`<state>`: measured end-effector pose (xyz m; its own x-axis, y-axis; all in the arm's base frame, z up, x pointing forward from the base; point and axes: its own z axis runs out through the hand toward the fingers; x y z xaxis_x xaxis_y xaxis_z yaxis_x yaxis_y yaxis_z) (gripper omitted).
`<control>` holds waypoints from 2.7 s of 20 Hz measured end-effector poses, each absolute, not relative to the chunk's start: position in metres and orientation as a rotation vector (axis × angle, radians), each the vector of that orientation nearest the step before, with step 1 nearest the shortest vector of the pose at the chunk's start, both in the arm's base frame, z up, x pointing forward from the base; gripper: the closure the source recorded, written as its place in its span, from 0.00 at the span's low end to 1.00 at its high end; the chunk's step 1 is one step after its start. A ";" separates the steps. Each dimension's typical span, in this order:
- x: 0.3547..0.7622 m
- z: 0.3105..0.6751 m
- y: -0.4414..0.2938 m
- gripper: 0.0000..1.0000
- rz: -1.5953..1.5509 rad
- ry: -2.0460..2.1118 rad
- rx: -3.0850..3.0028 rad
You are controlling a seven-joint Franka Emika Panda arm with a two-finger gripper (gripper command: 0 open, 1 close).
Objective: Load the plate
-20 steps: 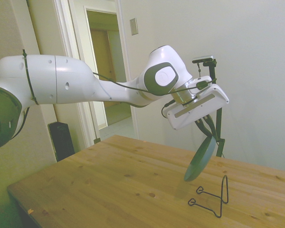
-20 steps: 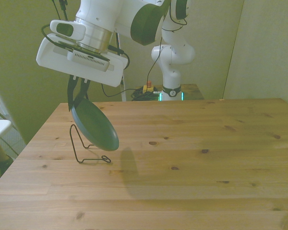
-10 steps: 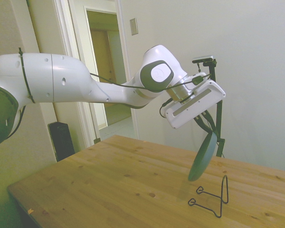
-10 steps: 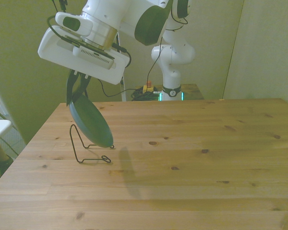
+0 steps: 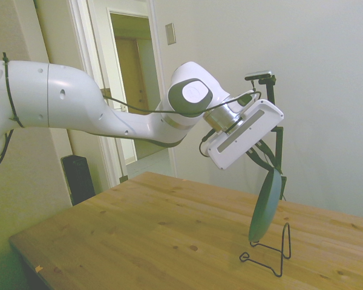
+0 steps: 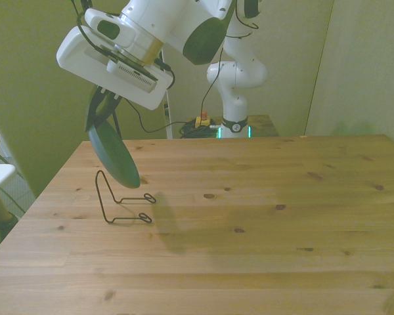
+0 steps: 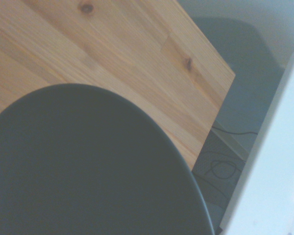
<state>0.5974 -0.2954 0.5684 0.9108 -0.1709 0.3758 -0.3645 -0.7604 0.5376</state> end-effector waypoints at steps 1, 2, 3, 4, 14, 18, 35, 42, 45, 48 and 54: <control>0.595 0.567 -0.299 1.00 0.405 -0.382 2.435; 0.592 0.565 -0.303 1.00 0.402 -0.379 2.427; 0.591 0.564 -0.306 1.00 0.401 -0.374 2.420; 0.590 0.563 -0.308 1.00 0.401 -0.368 2.411; 0.588 0.554 -0.316 1.00 0.385 -0.271 2.337; 0.588 0.544 -0.314 1.00 0.382 -0.251 2.339; 0.602 0.515 -0.302 1.00 0.398 -0.262 2.304; 0.615 0.508 -0.284 0.00 0.410 -0.279 2.309; 0.616 0.506 -0.282 0.00 0.387 -0.282 2.311; 0.615 0.507 -0.283 0.00 0.382 -0.299 2.308; 0.612 0.508 -0.289 0.00 0.375 -0.315 2.303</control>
